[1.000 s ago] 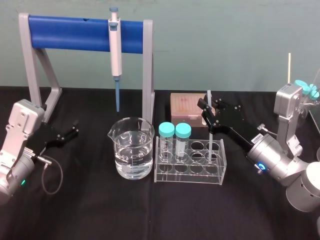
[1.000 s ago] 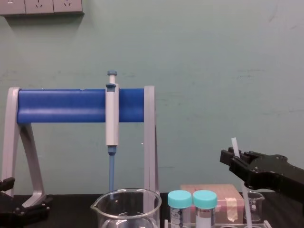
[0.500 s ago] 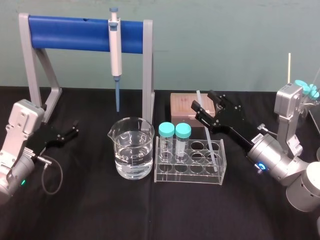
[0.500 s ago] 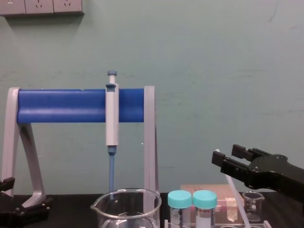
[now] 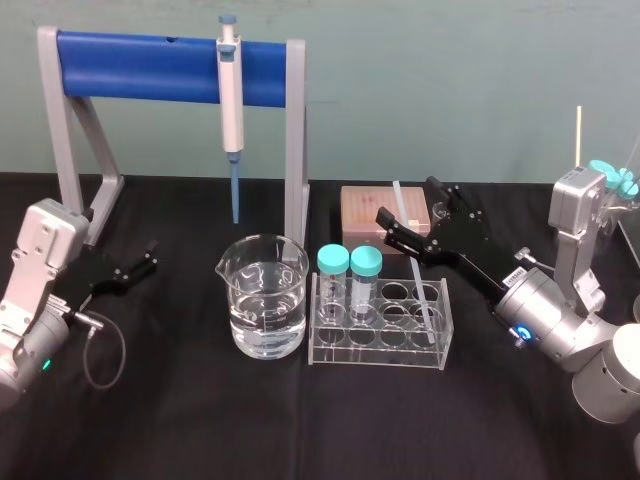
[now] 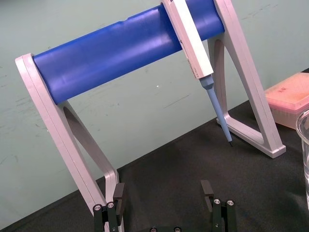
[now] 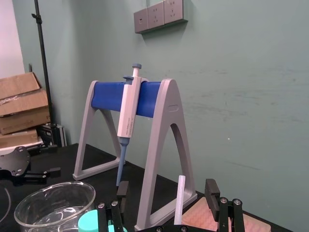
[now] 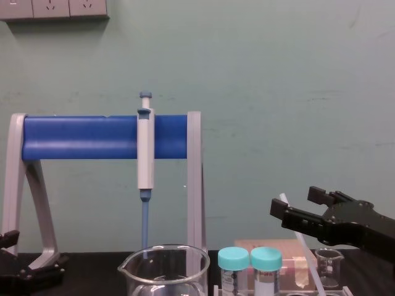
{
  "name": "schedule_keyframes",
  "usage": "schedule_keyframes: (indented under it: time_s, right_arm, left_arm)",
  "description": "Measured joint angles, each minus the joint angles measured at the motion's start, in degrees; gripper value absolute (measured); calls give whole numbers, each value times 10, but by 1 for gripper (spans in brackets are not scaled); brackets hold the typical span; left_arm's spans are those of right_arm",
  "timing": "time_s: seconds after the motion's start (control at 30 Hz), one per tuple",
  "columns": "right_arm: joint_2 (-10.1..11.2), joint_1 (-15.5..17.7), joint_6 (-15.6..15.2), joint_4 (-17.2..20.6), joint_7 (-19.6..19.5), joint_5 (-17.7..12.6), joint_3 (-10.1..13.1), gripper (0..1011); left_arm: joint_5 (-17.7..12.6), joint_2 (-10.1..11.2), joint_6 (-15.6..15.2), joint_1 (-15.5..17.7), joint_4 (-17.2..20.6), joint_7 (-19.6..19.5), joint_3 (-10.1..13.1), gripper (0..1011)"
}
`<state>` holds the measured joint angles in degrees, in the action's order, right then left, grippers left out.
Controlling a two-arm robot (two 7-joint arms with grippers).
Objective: Pick up the stirring rod with one hand, then place it down.
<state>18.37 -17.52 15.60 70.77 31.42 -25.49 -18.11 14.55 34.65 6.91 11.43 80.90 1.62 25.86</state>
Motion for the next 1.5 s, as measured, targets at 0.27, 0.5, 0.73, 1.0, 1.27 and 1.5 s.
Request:
schedule_keyframes:
  time_s: [0.27, 0.5, 0.73, 1.0, 1.27, 1.5]
  right_arm:
    - [1, 13, 8, 31, -58, 19, 31, 1003]
    - [-5, 41, -33, 58, -196, 92, 71, 1003]
    - [-11, 53, -84, 49, -213, 102, 81, 1003]
    - [-12, 53, -90, 47, -213, 104, 81, 1003]
    - [-12, 53, -86, 48, -213, 104, 81, 1003]
    - [-11, 53, -85, 48, -213, 103, 80, 1003]
  left_arm:
    - [0, 0, 0, 0, 0, 0, 0, 1000]
    - [0, 0, 0, 0, 0, 0, 0, 1000]
    - [0, 0, 0, 0, 0, 0, 0, 1001]
    - [0, 0, 0, 0, 0, 0, 0, 1000]
    - [0, 0, 0, 0, 0, 0, 0, 1001]
    - [0, 0, 0, 0, 0, 0, 0, 1000]
